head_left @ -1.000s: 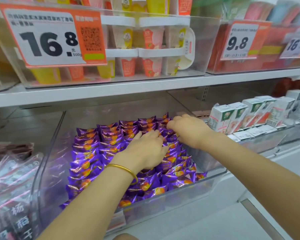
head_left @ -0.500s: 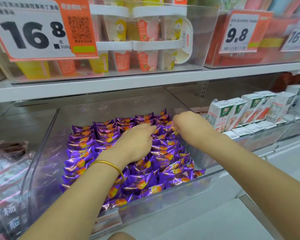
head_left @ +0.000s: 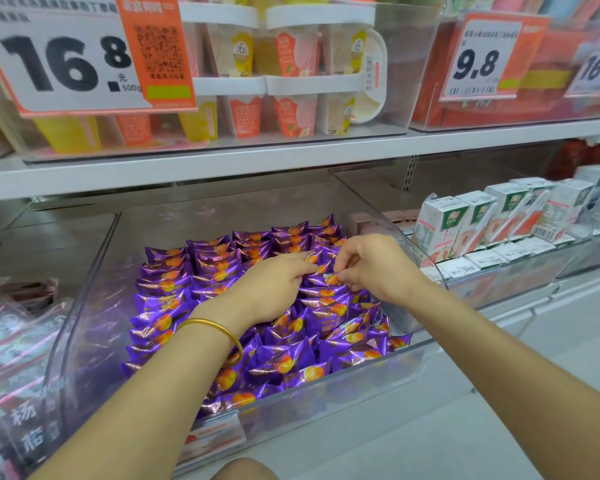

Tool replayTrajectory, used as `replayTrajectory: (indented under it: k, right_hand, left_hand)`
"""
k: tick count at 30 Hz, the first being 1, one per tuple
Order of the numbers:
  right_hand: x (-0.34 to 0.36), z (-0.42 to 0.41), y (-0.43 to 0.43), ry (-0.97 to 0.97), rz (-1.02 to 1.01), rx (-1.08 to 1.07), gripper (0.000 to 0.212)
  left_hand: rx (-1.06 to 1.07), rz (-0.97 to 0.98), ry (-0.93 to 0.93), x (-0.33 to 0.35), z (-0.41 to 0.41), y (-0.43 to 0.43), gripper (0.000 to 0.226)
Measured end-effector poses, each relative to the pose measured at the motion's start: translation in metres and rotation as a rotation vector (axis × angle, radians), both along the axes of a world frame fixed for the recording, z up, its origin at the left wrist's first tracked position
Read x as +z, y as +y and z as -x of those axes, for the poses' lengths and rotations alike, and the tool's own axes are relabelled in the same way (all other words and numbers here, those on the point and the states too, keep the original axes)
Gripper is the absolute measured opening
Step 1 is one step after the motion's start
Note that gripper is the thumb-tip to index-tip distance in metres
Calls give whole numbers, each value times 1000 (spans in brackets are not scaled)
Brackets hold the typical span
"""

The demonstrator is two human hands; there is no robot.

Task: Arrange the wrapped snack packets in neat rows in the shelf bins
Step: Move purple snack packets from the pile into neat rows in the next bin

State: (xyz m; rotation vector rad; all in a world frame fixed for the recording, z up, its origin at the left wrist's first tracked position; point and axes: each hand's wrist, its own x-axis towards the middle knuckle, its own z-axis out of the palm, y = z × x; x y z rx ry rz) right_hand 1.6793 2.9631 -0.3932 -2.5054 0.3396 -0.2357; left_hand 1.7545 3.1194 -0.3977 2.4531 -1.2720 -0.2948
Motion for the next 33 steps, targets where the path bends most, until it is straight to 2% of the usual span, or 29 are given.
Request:
replayTrajectory:
  k: [6,10,13,14,18,21,23,28,29,30,32,33]
  right_hand:
    - [-8,-1,3,-32,-174,-25,12]
    - [-8,-2,8,-33,-145,40,11]
    - [-1,-4,3,-10,-128,5,19]
    - [3,-6,-1,-7,-71,-17,20]
    - [15,-14,-5,67,408,32,26]
    - [10,-17,-3,214,579,93,28]
    - [8,-19,-2,270,647,102,25]
    - [11,-23,-1,228,685,-9,8]
    - [10,-24,-1,219,679,-29,14]
    - [11,-25,0,212,665,-43,17]
    - [8,-26,2,203,655,-61,8]
    - [5,-27,2,192,653,-68,12]
  left_hand:
    - [7,-25,-14,-2,-1,-1,45]
    - [13,-39,-32,-5,-3,-3,44]
    - [32,-20,-78,-7,-1,-5,38]
    - [39,-9,-99,-8,-1,-6,38]
    - [83,40,-155,-12,1,-7,36]
    - [118,80,-176,-13,3,-9,34]
    - [147,77,-181,-11,4,-10,32]
    - [175,96,-203,-8,6,-14,27]
    - [163,108,-199,-9,7,-14,27]
    - [147,119,-186,-10,7,-13,30]
    - [121,126,-154,-11,9,-13,40]
    - [110,120,-149,-11,9,-13,43]
